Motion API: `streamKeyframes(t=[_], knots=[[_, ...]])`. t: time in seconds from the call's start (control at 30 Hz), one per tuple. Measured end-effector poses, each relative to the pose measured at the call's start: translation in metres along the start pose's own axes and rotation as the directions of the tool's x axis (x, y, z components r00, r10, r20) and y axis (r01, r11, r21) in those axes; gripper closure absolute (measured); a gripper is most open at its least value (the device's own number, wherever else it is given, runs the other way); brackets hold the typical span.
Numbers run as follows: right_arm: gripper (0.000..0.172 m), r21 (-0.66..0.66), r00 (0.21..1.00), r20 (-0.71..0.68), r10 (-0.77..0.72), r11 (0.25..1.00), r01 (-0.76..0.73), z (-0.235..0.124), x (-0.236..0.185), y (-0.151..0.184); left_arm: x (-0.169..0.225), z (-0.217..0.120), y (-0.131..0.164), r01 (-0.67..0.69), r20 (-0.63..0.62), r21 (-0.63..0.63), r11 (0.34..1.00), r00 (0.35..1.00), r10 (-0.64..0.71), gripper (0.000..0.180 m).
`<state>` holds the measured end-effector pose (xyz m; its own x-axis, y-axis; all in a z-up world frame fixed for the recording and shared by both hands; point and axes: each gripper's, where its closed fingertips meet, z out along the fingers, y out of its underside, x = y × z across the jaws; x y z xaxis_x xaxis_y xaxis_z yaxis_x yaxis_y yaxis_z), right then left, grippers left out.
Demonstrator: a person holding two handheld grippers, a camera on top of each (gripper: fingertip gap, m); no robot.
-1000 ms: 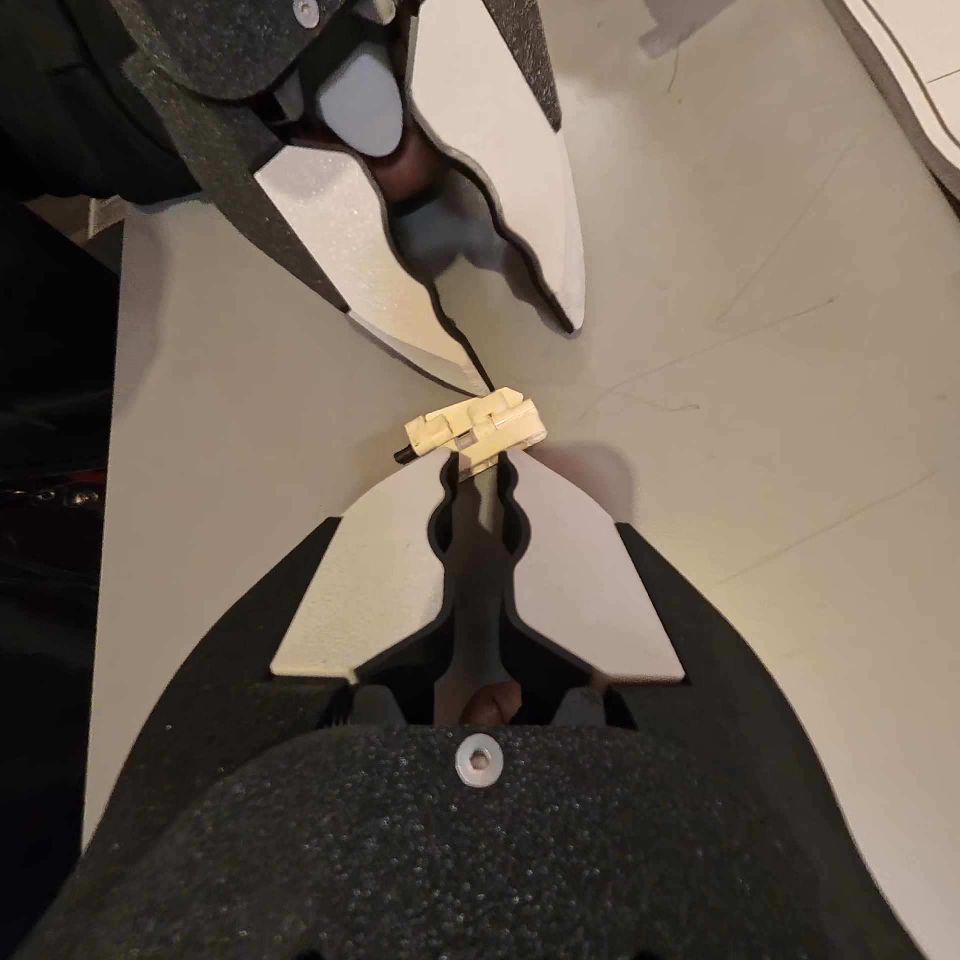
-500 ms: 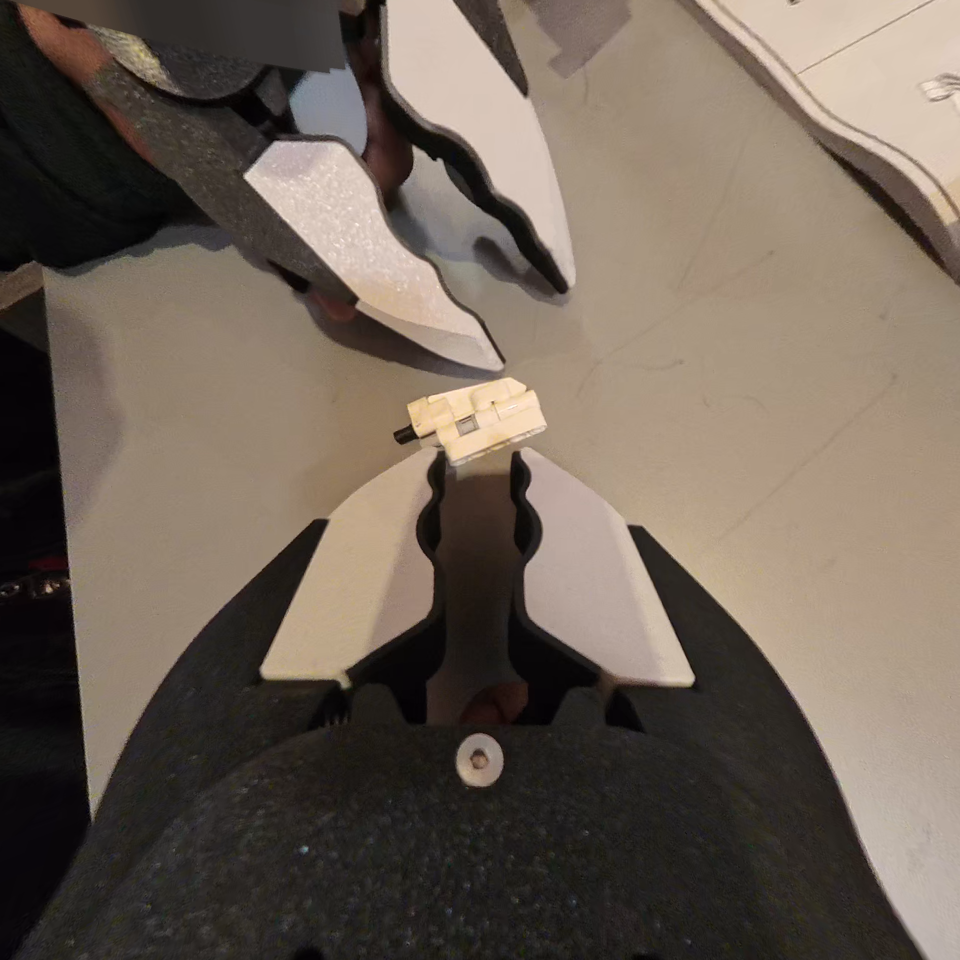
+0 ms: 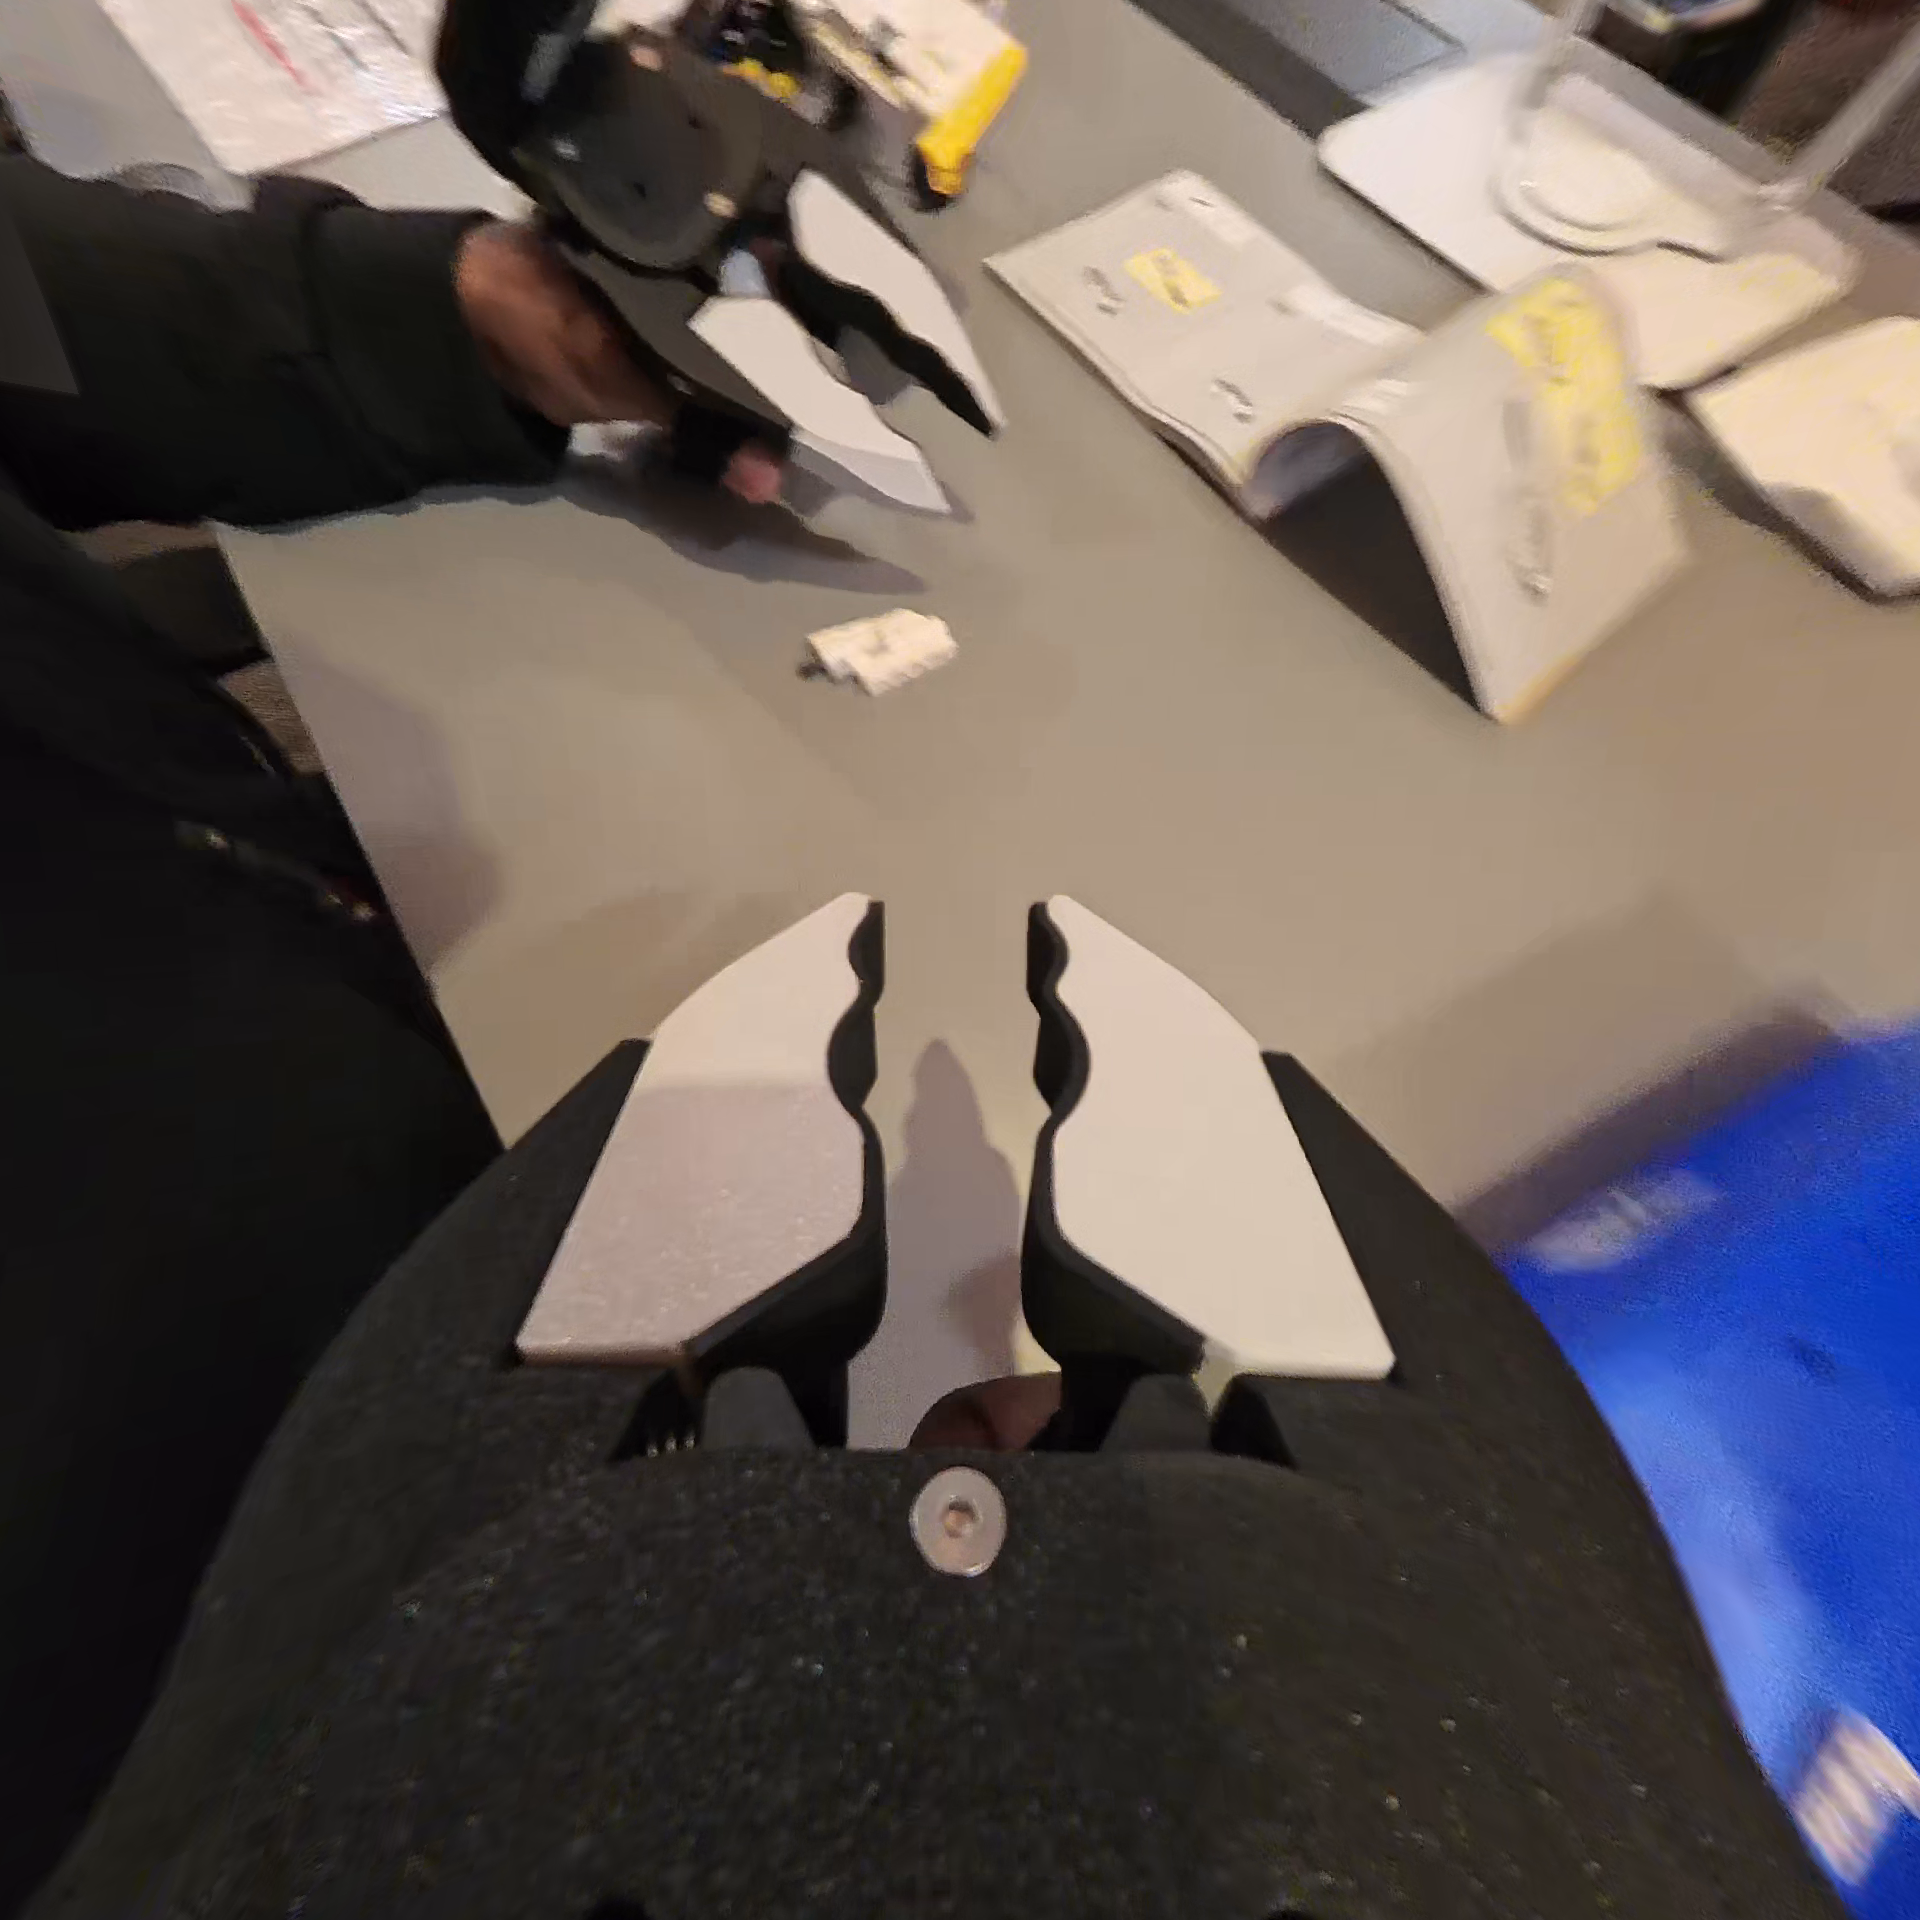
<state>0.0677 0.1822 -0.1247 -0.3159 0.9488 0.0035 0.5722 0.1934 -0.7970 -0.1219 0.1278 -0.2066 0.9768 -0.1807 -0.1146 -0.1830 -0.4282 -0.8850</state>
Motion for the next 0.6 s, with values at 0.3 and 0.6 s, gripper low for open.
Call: streamKeyframes(t=[0.3, 0.6], knots=[[0.145, -0.336, 0.939, -0.342, 0.045, 0.927, -0.167, -0.094, 0.13, 0.119, 0.001, 0.003, 0.001, -0.003, -0.009, -0.012, 1.0, 1.0, 0.003, 0.145], [0.151, -0.666, 0.992, -0.011, -0.123, 0.741, 0.084, -0.073, 0.136, 0.18, -0.006, 0.013, 0.008, 0.019, 0.022, -0.091, 0.996, 1.0, -0.017, 0.146]])
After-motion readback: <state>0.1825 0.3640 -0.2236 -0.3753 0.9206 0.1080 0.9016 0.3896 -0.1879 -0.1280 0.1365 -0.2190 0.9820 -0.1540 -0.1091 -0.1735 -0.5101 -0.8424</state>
